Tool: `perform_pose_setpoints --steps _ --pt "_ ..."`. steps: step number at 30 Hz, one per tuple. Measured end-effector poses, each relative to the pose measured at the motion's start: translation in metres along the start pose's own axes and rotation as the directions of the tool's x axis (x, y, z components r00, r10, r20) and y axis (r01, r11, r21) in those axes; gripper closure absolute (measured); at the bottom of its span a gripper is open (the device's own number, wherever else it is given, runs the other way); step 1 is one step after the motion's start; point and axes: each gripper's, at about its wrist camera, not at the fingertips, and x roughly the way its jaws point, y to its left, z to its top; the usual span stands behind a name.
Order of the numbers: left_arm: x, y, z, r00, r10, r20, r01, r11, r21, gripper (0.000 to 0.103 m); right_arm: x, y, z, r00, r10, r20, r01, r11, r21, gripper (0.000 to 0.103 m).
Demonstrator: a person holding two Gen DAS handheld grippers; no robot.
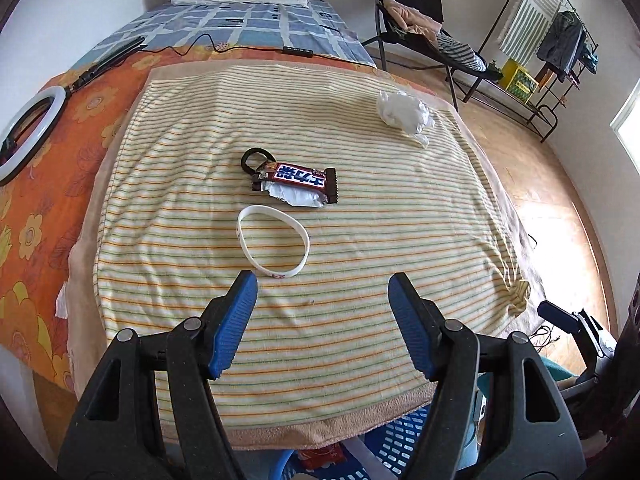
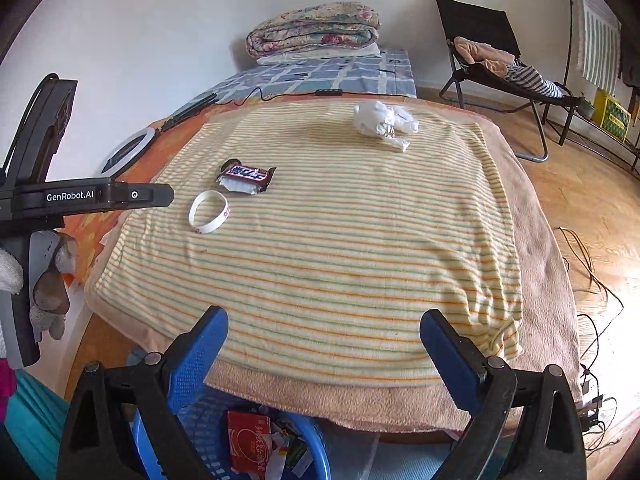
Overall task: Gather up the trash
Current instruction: 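Move the left tool to the candy bar while the right moves to the white plastic bag, then grasp the candy bar wrapper with the left tool while the right grasps the white plastic bag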
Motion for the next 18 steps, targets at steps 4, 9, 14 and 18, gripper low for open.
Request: perform_pose_setpoints --steps 4,9,14,18 --pt "0.021 0.016 0.026 1.0 -0.001 -0.005 0.001 0.999 -0.054 0.033 0.013 -0.018 0.035 0.998 -0.017 0.053 0.015 0.999 0.038 0.005" --pt "0.046 0.034 0.049 1.0 -0.022 -0.022 0.019 0.994 -0.107 0.033 0.045 -0.046 0.08 0.997 -0.022 0.077 0.013 0.994 0.112 0.005" --pt "0.065 0.048 0.065 0.998 -0.053 -0.03 0.047 0.985 -0.168 0.033 0.08 -0.063 0.122 0.996 -0.046 0.08 0.035 0.99 0.135 0.005" --pt "0.081 0.054 0.074 0.997 -0.068 -0.047 0.058 0.982 -0.179 0.033 0.105 -0.068 0.153 0.992 -0.083 0.095 0.073 0.991 0.11 0.005"
